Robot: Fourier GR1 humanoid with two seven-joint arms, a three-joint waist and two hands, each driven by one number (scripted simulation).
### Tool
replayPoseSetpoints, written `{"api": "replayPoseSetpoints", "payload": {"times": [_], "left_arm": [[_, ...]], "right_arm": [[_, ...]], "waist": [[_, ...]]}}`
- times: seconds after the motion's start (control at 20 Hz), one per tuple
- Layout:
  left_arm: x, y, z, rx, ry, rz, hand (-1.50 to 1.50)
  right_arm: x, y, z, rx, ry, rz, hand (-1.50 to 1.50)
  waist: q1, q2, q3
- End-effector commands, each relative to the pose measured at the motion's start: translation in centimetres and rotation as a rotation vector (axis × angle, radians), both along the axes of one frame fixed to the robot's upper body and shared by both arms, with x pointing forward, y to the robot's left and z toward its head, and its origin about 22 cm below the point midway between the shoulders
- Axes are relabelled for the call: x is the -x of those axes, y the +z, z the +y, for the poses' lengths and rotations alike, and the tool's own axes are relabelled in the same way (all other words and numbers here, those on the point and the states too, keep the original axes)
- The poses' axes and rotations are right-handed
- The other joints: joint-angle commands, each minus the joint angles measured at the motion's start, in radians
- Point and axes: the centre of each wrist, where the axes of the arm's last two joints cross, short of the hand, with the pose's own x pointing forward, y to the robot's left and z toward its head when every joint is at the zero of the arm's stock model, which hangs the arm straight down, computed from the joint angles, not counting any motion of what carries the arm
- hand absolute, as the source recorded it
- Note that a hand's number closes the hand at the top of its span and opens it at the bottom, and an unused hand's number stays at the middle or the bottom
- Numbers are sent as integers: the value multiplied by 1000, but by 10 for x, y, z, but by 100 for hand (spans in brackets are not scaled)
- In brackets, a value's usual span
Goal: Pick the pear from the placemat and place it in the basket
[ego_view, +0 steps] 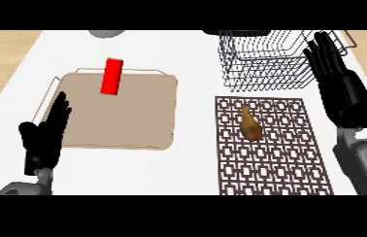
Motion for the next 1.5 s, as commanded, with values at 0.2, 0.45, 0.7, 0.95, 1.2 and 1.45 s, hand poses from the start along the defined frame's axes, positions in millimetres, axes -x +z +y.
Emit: {"api": "replayPoseSetpoints", "payload": {"times": [0.2,0.45,0.7,0.95,1.2,1.45], "left_arm": [[6,-4,23,-246,-55,139,0],[16,-19,21,-251,-93,231,0],[31,-30,36,-248,-13,307,0],[48,-37,44,-250,41,347,0],[43,-26,46,-257,38,317,0],[41,-25,41,-251,15,314,0]], "right_arm": [[29,17,130,4,336,-445,150],[24,18,126,461,318,-683,-150],[15,11,81,597,-184,-799,-150],[30,-33,44,818,-398,-633,-150],[74,-91,38,1121,-161,-316,-150],[102,-89,67,1254,-108,-246,-150]], "waist": [[-30,-2,-1],[-41,-21,-17],[-181,-57,-15],[-230,-55,-19],[-205,-39,-23],[-183,-38,-20]]}}
